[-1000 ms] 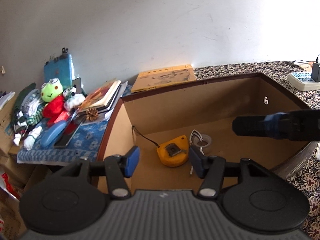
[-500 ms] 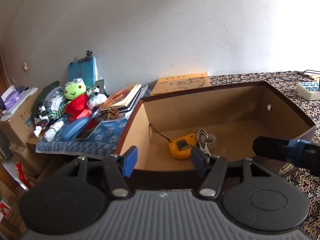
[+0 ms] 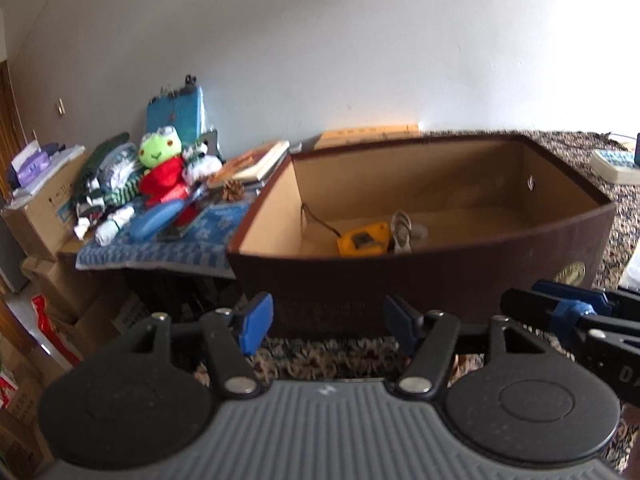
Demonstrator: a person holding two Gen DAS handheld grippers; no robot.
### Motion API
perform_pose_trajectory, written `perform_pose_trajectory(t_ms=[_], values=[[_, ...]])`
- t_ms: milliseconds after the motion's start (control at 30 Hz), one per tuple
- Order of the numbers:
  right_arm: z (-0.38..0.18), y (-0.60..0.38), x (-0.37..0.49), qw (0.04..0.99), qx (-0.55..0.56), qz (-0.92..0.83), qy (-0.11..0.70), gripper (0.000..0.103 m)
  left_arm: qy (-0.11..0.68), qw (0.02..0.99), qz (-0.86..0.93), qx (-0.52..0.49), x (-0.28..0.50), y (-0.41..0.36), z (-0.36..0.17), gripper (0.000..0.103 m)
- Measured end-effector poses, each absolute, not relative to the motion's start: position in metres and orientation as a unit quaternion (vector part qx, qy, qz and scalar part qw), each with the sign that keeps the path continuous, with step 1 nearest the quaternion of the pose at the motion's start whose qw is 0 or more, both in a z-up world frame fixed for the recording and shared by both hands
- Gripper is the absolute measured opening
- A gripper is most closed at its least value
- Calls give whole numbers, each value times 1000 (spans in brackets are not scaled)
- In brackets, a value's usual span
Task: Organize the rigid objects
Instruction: 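Withdraw the right gripper from the box back over the table, then lower the left gripper onto the brown pine cone and close it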
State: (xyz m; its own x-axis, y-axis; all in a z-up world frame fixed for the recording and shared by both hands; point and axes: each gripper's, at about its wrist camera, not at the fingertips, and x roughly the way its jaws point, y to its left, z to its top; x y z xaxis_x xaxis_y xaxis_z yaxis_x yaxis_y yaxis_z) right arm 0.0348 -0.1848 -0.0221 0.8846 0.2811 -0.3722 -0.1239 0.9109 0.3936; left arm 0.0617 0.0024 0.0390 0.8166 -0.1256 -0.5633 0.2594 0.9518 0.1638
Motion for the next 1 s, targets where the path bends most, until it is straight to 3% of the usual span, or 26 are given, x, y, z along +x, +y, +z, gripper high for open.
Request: perform_pose_trajectory(t_ms=[433,1000], values=[[-52,-202,30,949,167,79,254,16,338,925,-126,116,67,-10,-1,67],[-56,-213,21,940,217,96,246,17,328,931,-122,106,75,-11,-7,70]])
